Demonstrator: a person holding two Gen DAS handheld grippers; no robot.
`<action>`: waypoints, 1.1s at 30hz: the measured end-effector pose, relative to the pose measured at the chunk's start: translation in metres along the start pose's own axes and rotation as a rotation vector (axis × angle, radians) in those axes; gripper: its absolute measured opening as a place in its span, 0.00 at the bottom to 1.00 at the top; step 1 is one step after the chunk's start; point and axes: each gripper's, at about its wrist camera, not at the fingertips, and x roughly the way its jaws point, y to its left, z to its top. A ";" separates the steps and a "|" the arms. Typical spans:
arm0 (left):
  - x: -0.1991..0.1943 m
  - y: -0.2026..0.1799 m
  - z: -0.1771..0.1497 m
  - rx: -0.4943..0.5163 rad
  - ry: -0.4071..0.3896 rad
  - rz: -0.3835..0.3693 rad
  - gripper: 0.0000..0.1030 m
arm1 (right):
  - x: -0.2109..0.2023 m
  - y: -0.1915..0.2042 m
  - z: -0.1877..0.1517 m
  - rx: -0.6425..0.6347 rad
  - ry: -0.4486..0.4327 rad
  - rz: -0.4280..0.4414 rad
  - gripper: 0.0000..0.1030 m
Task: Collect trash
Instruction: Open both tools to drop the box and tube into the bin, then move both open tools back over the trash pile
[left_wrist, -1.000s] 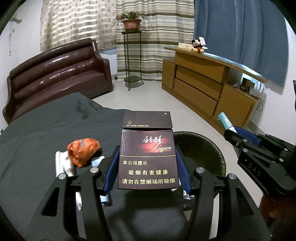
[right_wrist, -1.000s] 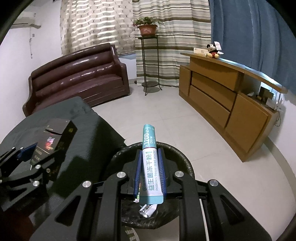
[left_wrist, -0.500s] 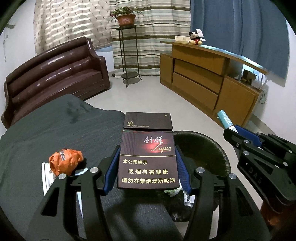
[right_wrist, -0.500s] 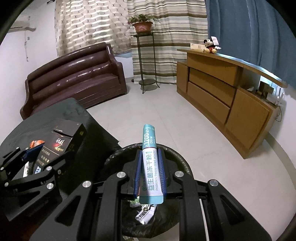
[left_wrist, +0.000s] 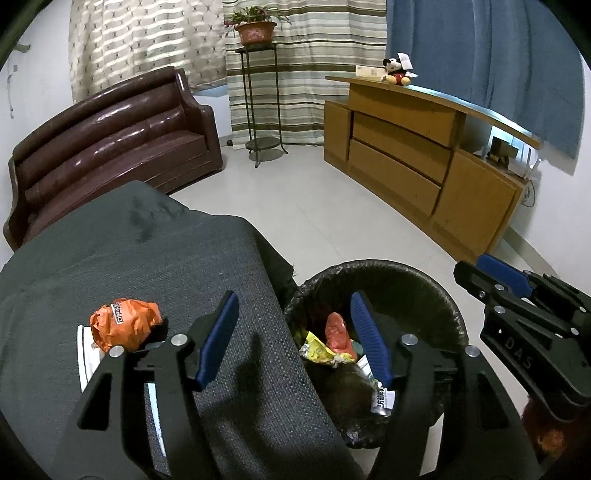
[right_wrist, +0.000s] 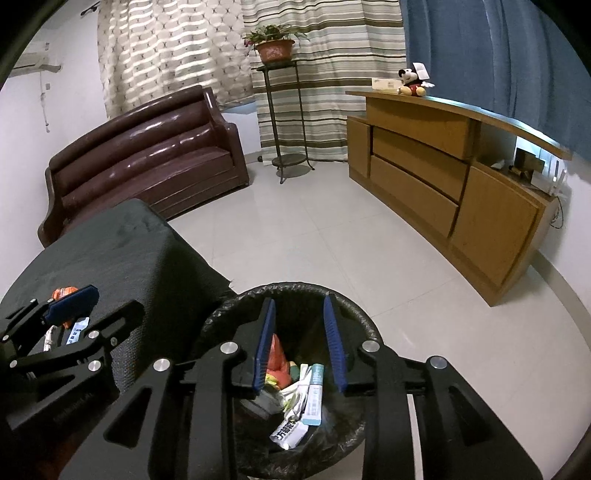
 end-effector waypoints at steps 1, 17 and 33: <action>0.000 0.000 0.000 0.001 0.000 -0.001 0.60 | 0.000 0.000 0.000 0.000 0.000 -0.001 0.28; -0.016 0.007 -0.001 -0.021 -0.010 0.001 0.60 | -0.002 0.001 0.003 -0.003 -0.002 0.005 0.36; -0.065 0.080 -0.030 -0.137 -0.014 0.114 0.60 | -0.016 0.054 -0.006 -0.096 0.010 0.081 0.42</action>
